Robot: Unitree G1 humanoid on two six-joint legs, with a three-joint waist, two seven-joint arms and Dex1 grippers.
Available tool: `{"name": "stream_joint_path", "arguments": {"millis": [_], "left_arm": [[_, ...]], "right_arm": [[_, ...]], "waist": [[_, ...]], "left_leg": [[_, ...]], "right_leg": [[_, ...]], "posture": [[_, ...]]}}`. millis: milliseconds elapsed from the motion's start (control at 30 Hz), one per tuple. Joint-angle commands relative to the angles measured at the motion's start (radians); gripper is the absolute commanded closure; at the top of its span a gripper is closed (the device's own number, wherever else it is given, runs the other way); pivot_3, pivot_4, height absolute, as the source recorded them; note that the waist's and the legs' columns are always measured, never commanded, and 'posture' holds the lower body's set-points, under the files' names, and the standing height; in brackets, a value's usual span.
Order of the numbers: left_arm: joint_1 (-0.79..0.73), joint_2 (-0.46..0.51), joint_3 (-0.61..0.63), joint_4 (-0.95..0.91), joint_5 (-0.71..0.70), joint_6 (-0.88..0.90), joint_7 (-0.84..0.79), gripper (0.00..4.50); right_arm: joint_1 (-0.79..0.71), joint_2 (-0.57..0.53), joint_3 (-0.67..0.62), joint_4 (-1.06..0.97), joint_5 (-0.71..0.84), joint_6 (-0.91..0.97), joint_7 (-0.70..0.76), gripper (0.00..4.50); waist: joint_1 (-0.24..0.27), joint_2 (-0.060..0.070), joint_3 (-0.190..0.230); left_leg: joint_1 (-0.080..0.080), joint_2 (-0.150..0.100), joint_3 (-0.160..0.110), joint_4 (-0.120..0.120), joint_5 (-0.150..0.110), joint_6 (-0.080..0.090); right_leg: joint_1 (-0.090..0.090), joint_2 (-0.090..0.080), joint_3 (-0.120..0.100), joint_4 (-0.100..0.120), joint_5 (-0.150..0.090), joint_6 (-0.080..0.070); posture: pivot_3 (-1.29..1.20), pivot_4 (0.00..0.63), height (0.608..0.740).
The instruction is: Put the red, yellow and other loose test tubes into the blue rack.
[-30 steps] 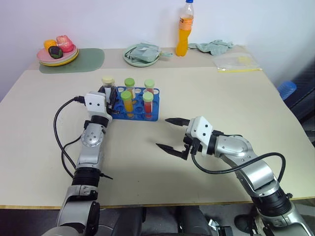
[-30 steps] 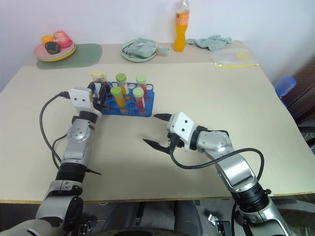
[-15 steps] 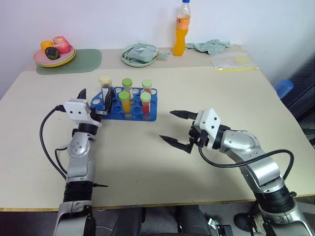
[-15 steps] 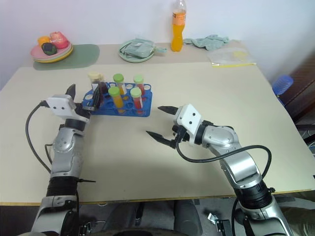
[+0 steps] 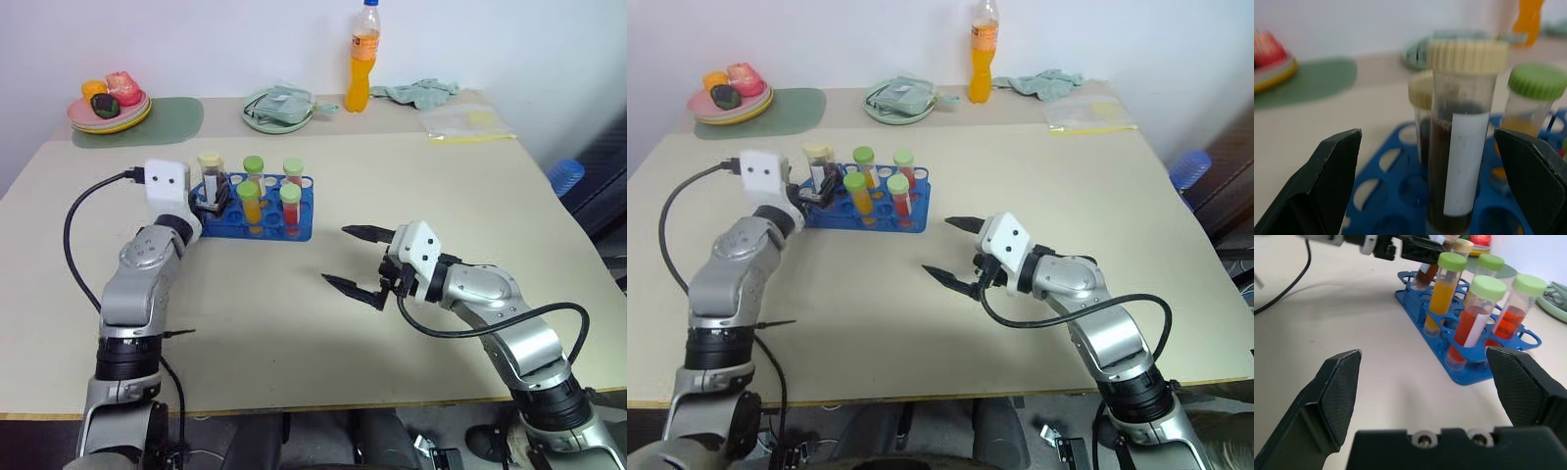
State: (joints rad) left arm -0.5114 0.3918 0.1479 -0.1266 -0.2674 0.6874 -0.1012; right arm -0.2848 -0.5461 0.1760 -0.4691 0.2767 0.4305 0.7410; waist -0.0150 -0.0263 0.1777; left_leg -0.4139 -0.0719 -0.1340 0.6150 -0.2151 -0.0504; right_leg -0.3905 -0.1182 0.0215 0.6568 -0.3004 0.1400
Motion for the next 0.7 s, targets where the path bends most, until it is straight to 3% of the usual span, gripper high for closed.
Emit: {"name": "stream_joint_path", "arguments": {"millis": [33, 267, 600, 700], "left_arm": [[-0.057, 0.002, -0.021, -0.057, 0.001, 0.148, 0.015, 0.05], [-0.116, -0.035, -0.006, -0.038, -0.002, 0.276, 0.031, 0.05], [-0.152, -0.062, 0.018, -0.014, 0.018, 0.278, 0.059, 0.05], [-0.153, -0.064, 0.02, -0.012, 0.023, 0.286, 0.06, 1.28]], "right_arm": [[0.005, -0.004, 0.001, -0.054, -0.005, -0.002, -0.007, 0.0], [0.014, -0.005, 0.009, -0.067, -0.001, 0.009, -0.011, 0.0], [0.021, -0.005, 0.016, -0.066, -0.004, 0.007, -0.01, 0.0], [0.02, -0.003, 0.019, -0.062, -0.005, 0.003, -0.009, 0.0]], "waist": [[0.0, 0.0, 0.0], [0.001, 0.0, 0.0], [0.002, 0.0, 0.0], [0.002, 0.0, 0.0]], "left_leg": [[0.0, 0.0, 0.0, 0.0, 0.0, 0.0], [0.0, 0.0, 0.0, 0.0, 0.0, 0.0], [0.0, 0.0, 0.0, 0.0, 0.0, 0.0], [0.0, 0.0, 0.0, 0.0, 0.0, 0.0]], "right_leg": [[0.0, 0.0, 0.0, 0.0, 0.0, 0.0], [-0.001, 0.0, 0.0, 0.0, 0.0, 0.0], [0.0, 0.0, 0.0, 0.0, 0.0, 0.0], [0.0, 0.0, 0.0, 0.0, 0.0, 0.0]], "posture": [[0.0, 0.15, 0.74], [0.0, 0.15, 0.74], [0.0, 0.15, 0.74], [0.0, 0.15, 0.74]]}}
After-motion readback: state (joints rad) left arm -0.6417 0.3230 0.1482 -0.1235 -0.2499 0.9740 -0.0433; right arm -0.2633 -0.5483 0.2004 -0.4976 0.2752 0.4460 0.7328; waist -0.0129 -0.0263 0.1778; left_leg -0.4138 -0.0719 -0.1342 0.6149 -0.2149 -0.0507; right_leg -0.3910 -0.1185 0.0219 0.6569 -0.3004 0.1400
